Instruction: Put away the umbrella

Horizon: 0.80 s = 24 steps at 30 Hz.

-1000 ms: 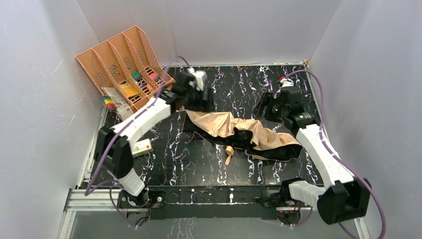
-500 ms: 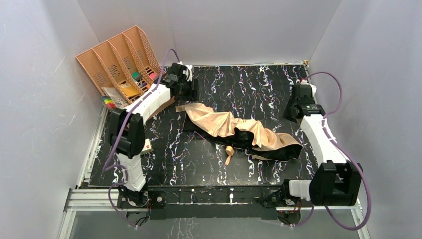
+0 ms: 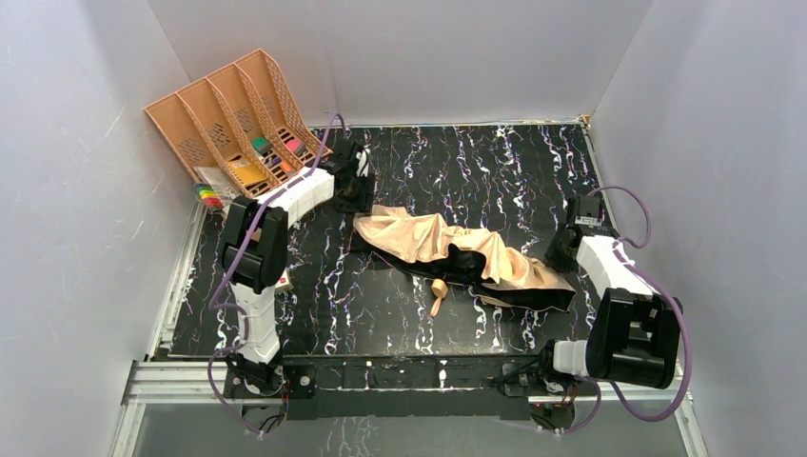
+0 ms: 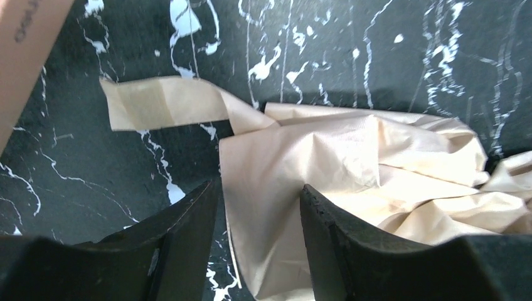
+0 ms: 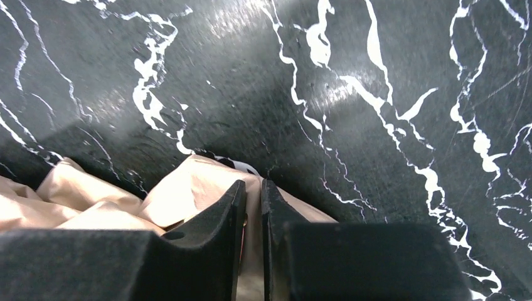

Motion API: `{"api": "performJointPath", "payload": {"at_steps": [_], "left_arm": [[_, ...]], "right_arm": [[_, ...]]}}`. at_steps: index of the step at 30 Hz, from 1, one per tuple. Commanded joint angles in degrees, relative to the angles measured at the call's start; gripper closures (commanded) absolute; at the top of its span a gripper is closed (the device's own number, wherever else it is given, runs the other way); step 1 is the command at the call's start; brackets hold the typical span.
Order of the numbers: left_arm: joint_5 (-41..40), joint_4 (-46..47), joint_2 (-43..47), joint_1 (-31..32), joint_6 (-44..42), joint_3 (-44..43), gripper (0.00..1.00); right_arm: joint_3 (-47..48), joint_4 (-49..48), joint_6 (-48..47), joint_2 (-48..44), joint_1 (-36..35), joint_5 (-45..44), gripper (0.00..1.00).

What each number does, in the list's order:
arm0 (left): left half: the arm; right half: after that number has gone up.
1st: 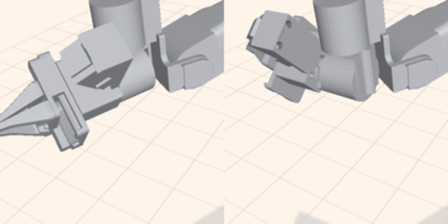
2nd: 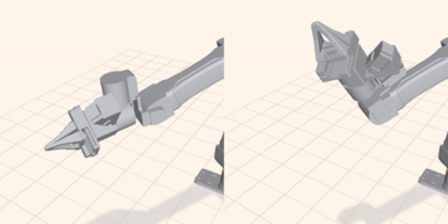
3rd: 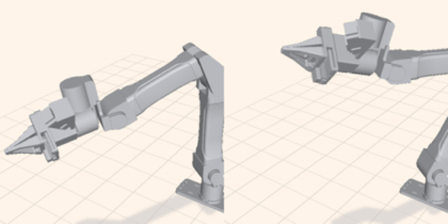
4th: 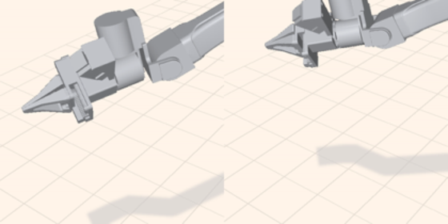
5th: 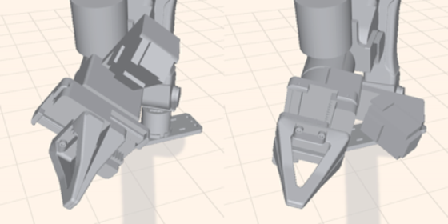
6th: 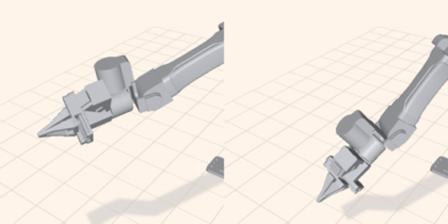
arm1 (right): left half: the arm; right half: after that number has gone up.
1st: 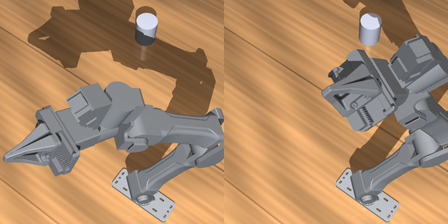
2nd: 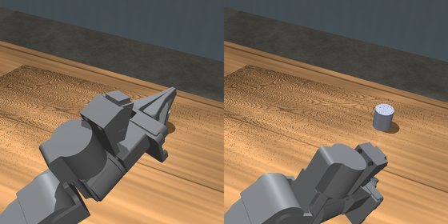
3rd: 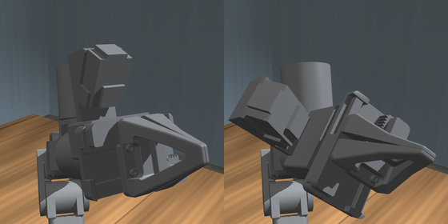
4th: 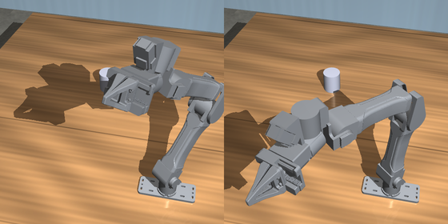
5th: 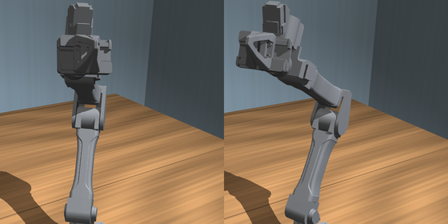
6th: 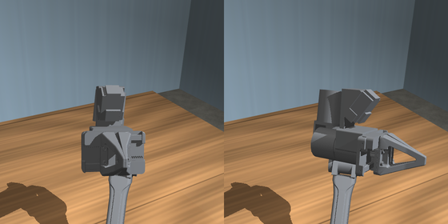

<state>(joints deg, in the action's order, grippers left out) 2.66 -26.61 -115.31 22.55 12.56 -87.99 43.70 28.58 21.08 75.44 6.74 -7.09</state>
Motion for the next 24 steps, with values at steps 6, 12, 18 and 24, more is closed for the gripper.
{"api": "performJointPath", "payload": {"at_steps": [6, 12, 18, 24], "left_arm": [[2.4, -0.6, 1.6, -0.4, -1.8, 3.9, 0.52], [7.1, 1.5, 4.6, 1.4, -1.9, 8.4, 0.53], [10.6, 4.6, 7.7, 5.0, -0.8, 14.5, 0.53], [12.7, 8.7, 8.6, 10.9, 1.6, 18.4, 0.53]], "right_arm": [[-3.2, -4.3, 0.3, -1.0, 0.4, 1.2, 0.82], [-5.9, -4.3, 0.3, -1.1, 0.3, 9.9, 0.9], [-7.7, -6.0, 2.5, -2.0, 0.3, 17.5, 0.92], [-11.6, -10.4, 6.6, -2.0, -1.2, 24.2, 0.91]]}}
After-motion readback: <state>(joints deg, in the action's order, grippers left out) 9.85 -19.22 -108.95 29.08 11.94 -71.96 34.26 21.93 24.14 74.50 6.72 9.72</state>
